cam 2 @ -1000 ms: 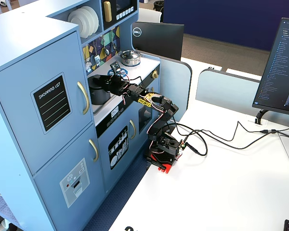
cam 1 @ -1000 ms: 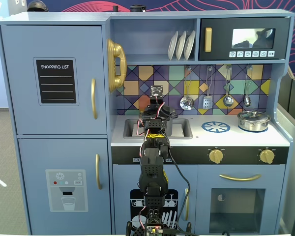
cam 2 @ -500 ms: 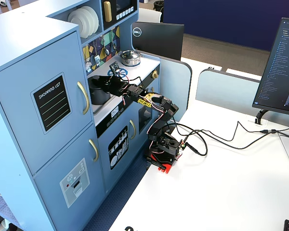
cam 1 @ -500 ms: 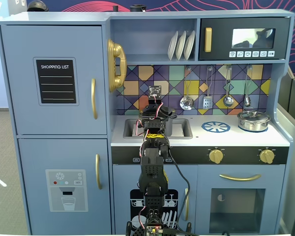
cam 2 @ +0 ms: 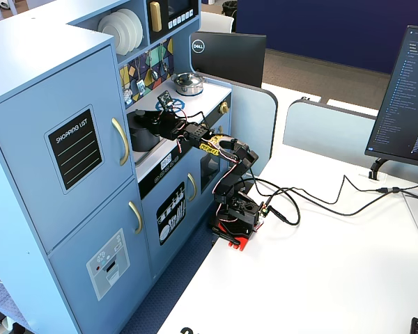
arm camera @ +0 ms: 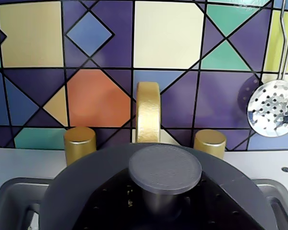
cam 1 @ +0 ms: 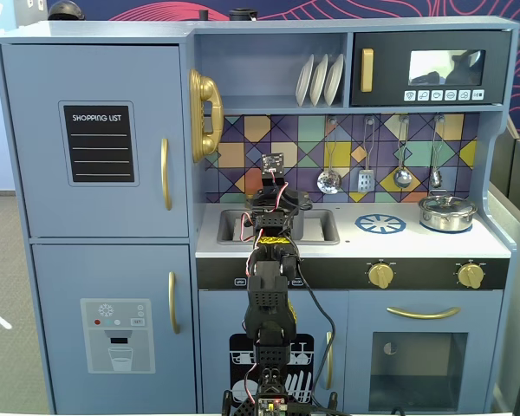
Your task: Pick up the lid from the counter and put it on the gray recipient
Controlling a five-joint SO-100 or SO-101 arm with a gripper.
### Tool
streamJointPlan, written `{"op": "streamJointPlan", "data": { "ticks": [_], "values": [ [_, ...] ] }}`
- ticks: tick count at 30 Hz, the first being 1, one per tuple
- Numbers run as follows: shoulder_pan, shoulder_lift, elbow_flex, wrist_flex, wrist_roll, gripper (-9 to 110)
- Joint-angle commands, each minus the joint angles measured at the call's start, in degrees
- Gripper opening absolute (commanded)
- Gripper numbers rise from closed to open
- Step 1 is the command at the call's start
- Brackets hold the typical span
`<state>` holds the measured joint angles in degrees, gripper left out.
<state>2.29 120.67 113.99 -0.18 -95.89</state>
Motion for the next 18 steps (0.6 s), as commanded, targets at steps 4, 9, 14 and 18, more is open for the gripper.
{"op": "streamJointPlan", "data": {
  "ticks": [4, 9, 14, 18],
  "values": [
    [1.7, 1.8, -0.4, -1.8, 0.4, 17],
    [1.8, 2.4, -1.9, -1.8, 2.5, 31],
    [0.9, 6.0, -4.1, -0.6, 1.7, 32],
    [1.2, 13.5, -4.0, 5.9, -1.1, 32]
  ]
}}
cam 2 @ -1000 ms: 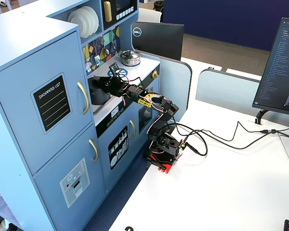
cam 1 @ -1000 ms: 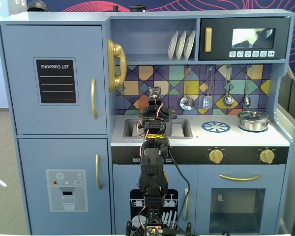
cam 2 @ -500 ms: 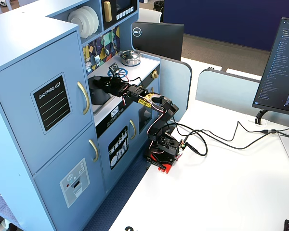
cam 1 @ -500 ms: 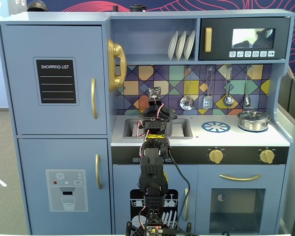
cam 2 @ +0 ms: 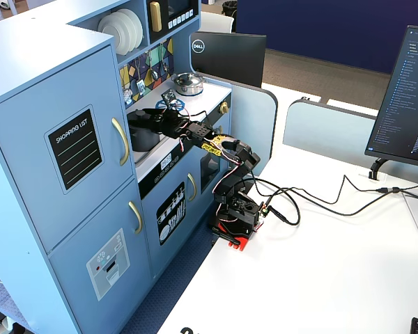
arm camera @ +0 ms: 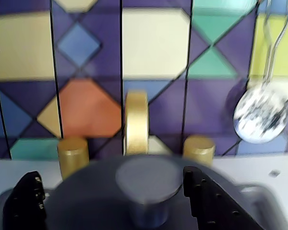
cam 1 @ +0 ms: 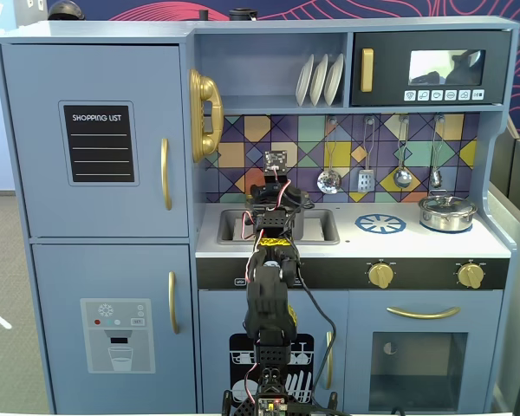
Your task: Pick up the lid from the counter and put it on the gray recipient
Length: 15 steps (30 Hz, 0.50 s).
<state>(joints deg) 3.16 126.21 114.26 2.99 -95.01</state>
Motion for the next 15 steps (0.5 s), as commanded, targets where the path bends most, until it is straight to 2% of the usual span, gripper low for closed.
{"op": "streamJointPlan", "data": {
  "ticks": [1, 6, 10, 12, 15],
  "values": [
    [0.6, 10.2, -4.0, 4.8, -2.6, 32],
    [1.5, 25.1, 0.5, 20.0, -4.7, 28],
    [0.8, 40.3, 4.7, 41.4, -4.6, 23],
    [1.0, 47.2, 8.3, 52.5, -6.8, 16],
    [1.7, 55.3, 15.5, 62.9, -4.2, 11]
  ]
}}
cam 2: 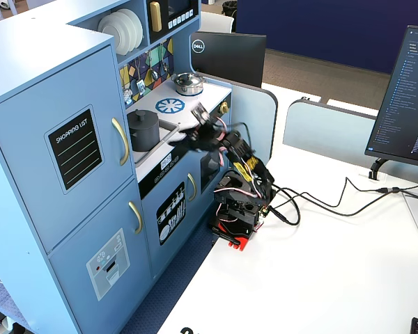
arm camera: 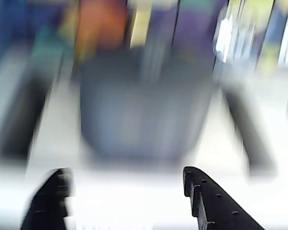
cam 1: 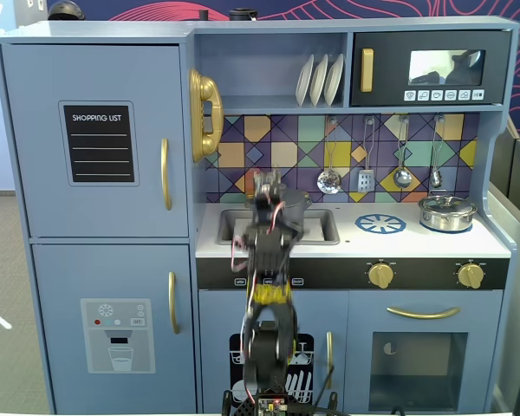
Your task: Pick up the lid from the counter and put it on the gray recipient
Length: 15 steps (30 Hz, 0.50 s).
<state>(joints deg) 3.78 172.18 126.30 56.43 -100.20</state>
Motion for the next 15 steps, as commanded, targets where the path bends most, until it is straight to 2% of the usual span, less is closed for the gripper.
{"op": "streamJointPlan", "data": {
  "ticks": [1, 5, 11, 13, 15],
  "values": [
    [1.1, 9.8, 4.9, 13.2, 1.1, 9],
    [1.1, 7.7, 13.2, 19.2, 4.9, 1],
    [2.4, 5.6, 35.9, 0.4, 6.9, 0],
    [1.1, 5.7, 41.7, -5.2, 11.6, 0],
    [0.7, 5.7, 45.6, -6.4, 11.5, 0]
  ]
}}
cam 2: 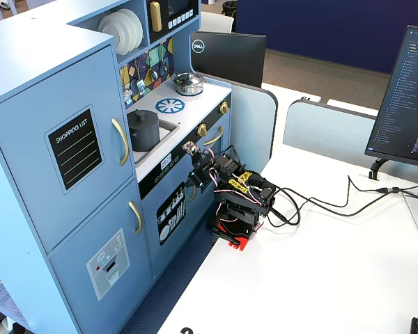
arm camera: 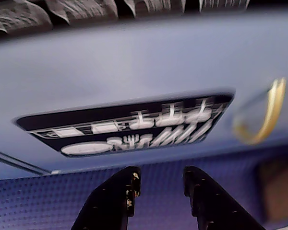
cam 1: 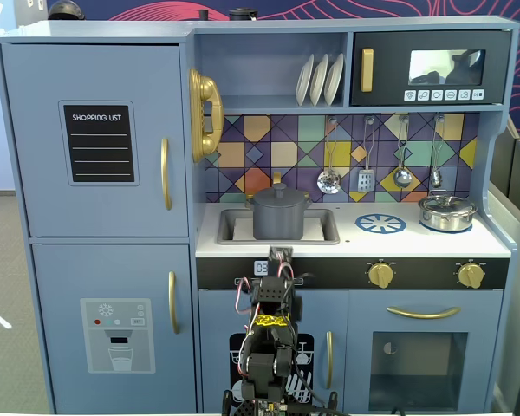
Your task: Pick up the lid from the counter and put it on the gray recipient
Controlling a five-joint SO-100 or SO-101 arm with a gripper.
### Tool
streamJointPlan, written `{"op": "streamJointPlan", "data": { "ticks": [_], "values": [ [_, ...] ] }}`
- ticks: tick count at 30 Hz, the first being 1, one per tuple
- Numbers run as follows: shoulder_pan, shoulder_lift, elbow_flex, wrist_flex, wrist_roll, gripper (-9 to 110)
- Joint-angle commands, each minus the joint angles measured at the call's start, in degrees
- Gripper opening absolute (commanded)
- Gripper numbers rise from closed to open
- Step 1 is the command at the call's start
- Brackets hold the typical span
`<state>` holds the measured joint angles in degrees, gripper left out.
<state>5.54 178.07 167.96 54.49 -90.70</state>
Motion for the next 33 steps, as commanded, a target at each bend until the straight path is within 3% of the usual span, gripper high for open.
{"op": "streamJointPlan", "data": {
  "ticks": [1, 4, 10, 15, 33],
  "values": [
    [-1.8, -0.3, 4.0, -1.3, 2.7, 0],
    [-2.4, -1.5, 4.0, 6.2, 5.6, 0],
    [-1.9, 3.7, 4.0, 32.3, -1.4, 3],
    [-1.1, 4.0, 4.0, 33.1, 4.3, 5],
    [-1.1, 4.0, 4.0, 33.1, 4.1, 8]
  ]
}}
